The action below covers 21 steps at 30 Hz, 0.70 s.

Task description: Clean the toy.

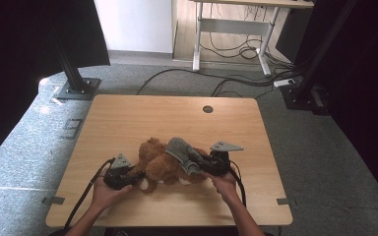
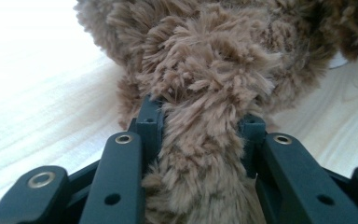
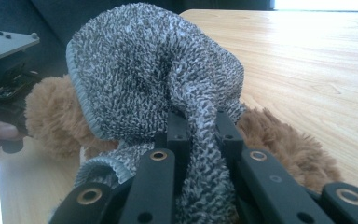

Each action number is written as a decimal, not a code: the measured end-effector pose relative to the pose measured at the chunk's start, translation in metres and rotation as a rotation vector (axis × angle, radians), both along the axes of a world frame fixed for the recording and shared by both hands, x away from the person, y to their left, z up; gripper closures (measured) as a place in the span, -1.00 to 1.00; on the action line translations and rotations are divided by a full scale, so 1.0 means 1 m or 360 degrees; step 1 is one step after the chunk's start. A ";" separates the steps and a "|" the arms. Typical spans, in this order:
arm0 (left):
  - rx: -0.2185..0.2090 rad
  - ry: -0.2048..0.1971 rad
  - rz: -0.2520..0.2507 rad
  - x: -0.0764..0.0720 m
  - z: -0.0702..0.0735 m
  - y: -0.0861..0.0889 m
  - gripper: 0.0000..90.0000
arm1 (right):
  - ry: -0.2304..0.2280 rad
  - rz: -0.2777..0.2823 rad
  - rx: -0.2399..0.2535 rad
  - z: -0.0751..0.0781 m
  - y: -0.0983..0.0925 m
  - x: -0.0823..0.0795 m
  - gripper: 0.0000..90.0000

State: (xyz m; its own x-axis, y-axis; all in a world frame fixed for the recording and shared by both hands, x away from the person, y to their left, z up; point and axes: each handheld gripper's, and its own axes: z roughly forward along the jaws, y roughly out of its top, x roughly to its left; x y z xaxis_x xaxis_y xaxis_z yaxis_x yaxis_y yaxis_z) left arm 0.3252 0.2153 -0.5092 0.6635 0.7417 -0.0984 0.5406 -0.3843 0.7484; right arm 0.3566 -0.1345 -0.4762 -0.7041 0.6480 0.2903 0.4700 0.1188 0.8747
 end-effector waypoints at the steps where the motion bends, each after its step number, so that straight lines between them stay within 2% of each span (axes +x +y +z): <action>1: -0.0012 0.0028 -0.0028 -0.001 0.001 0.000 0.39 | -0.0003 0.0002 0.0003 -0.001 0.000 -0.001 0.79; 6: -0.0069 0.0091 -0.0074 -0.006 0.002 -0.002 0.34 | 0.0004 0.0006 0.0024 -0.005 -0.003 -0.005 0.79; 7: -0.0062 0.0092 -0.0100 -0.008 0.005 -0.003 0.32 | 0.0009 0.0002 0.0023 -0.005 -0.004 -0.006 0.79; 8: -0.0058 0.0083 -0.0105 -0.009 0.007 -0.004 0.30 | 0.0009 -0.0004 0.0028 -0.005 -0.005 -0.006 0.79; 11: -0.0134 0.0078 -0.0094 -0.010 0.017 -0.001 0.26 | 0.0013 -0.0010 0.0041 -0.006 -0.007 -0.006 0.79; 14: -0.0163 0.0063 -0.0085 -0.012 0.023 -0.002 0.25 | 0.0012 -0.0017 0.0048 -0.007 -0.008 -0.006 0.79; 19: -0.0146 -0.0002 -0.0060 -0.017 0.032 -0.007 0.23 | 0.0014 -0.0032 0.0046 -0.007 -0.007 -0.002 0.79; 21: -0.0168 -0.0015 -0.0046 -0.017 0.035 -0.006 0.22 | 0.0017 -0.0039 0.0048 -0.008 -0.006 0.000 0.79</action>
State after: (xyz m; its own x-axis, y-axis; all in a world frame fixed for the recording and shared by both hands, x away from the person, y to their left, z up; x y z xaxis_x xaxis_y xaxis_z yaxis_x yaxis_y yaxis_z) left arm 0.3084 0.2096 -0.4743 0.6856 0.7082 -0.1686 0.5234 -0.3185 0.7904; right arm 0.3566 -0.1406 -0.4837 -0.6846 0.6561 0.3175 0.4820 0.0808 0.8724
